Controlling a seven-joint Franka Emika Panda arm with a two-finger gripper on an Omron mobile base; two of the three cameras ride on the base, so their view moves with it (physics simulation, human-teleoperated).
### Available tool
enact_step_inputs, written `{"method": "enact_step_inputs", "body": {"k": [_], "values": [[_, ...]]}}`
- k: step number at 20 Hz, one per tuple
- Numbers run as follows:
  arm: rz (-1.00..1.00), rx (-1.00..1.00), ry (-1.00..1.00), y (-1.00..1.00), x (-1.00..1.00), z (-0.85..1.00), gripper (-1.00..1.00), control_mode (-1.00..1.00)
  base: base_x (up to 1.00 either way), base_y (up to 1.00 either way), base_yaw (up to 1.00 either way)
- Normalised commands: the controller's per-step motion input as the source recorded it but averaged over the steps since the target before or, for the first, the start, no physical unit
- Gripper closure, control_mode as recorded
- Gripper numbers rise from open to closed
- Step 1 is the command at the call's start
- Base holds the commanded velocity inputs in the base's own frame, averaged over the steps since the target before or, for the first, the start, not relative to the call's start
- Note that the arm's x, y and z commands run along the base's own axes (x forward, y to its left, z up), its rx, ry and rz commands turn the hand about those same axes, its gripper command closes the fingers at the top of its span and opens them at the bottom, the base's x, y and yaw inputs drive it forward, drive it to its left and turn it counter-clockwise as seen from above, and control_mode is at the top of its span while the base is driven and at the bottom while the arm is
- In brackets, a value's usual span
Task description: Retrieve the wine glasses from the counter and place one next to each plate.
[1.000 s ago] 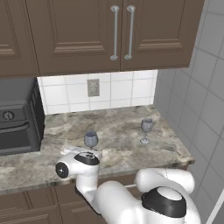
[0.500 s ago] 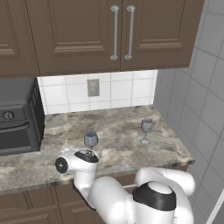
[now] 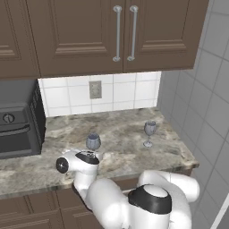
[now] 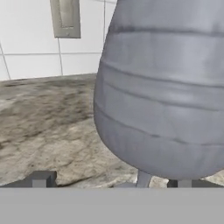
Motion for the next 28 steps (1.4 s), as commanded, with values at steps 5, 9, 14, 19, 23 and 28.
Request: {"method": "enact_step_inputs", "body": {"k": [5, 9, 14, 19, 23, 28], "values": [[0.0, 0.0, 0.06, 0.0, 0.04, -0.23, -1.0, -1.0, 0.0, 0.0, 0.0], [0.0, 0.0, 0.03, -0.02, 0.1, -0.18, -1.0, -1.0, 0.0, 0.0, 0.0], [0.0, 0.0, 0.0, -0.04, 0.06, -0.02, -1.0, -1.0, 0.0, 0.0, 0.0], [0.0, 0.0, 0.0, -0.02, 0.03, -0.07, -1.0, -1.0, 0.0, 0.0, 0.0], [0.0, 0.0, 0.0, -0.03, 0.14, -0.06, -1.0, -1.0, 0.0, 0.0, 0.0], [0.0, 0.0, 0.0, -0.15, 0.25, 0.0, -1.0, -1.0, 0.0, 0.0, 0.0]]}}
